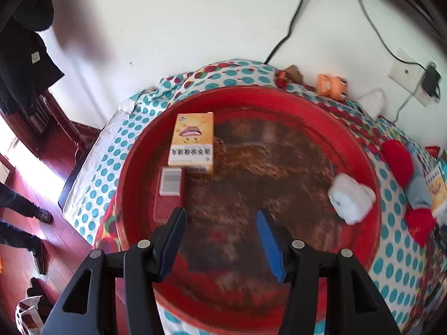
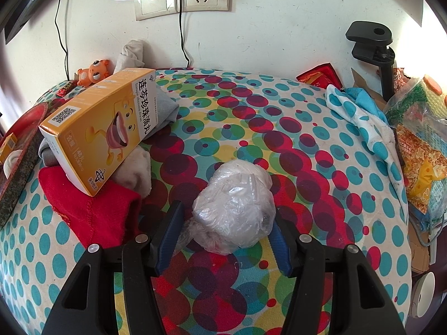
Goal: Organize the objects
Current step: 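Lower the yellow box into the red tray and open the left gripper while the right gripper holds the bag, then carry the plastic bag into the red tray beside the sock and release it with the right gripper, then grasp the orange QR-code box with the right gripper, then grasp the light-blue sock with the left gripper while the right gripper holds the orange box, then carry the light-blue sock into the red tray and open the left gripper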
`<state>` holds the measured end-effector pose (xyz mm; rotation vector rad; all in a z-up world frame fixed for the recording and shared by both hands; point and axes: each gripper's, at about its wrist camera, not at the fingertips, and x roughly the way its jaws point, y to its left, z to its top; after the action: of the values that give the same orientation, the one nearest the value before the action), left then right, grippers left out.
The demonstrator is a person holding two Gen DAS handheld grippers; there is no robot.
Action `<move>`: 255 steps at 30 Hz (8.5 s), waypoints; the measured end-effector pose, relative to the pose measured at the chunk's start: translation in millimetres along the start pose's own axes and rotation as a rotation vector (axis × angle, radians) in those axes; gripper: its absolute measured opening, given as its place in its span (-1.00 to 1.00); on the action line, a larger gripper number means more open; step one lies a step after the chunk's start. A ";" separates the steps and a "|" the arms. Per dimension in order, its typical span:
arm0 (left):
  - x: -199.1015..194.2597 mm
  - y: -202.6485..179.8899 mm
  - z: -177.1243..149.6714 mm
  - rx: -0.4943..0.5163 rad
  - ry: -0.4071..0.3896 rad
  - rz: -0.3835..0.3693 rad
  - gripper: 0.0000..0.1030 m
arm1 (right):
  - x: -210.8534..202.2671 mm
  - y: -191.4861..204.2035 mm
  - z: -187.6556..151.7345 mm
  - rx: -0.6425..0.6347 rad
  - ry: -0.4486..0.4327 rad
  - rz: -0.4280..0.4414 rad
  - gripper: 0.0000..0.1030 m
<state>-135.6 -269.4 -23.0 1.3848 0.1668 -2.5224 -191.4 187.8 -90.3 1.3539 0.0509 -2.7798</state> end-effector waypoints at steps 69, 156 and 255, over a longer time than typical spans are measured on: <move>8.9 -1.7 -45.1 0.063 -0.090 0.054 0.06 | -86.4 301.6 4.2 -0.422 -0.028 0.350 -0.44; -7.5 -277.6 5.2 0.355 -0.015 -0.399 0.38 | -16.7 -44.7 9.5 0.088 -0.083 -0.031 -0.47; 115.5 -39.8 111.2 0.141 0.029 -0.022 -0.37 | -4.1 -44.4 8.9 0.081 -0.024 0.010 -0.46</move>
<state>-296.2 -275.6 -61.2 1.4799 0.0090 -2.5762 -198.5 231.8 -81.2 1.3343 -0.0696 -2.8183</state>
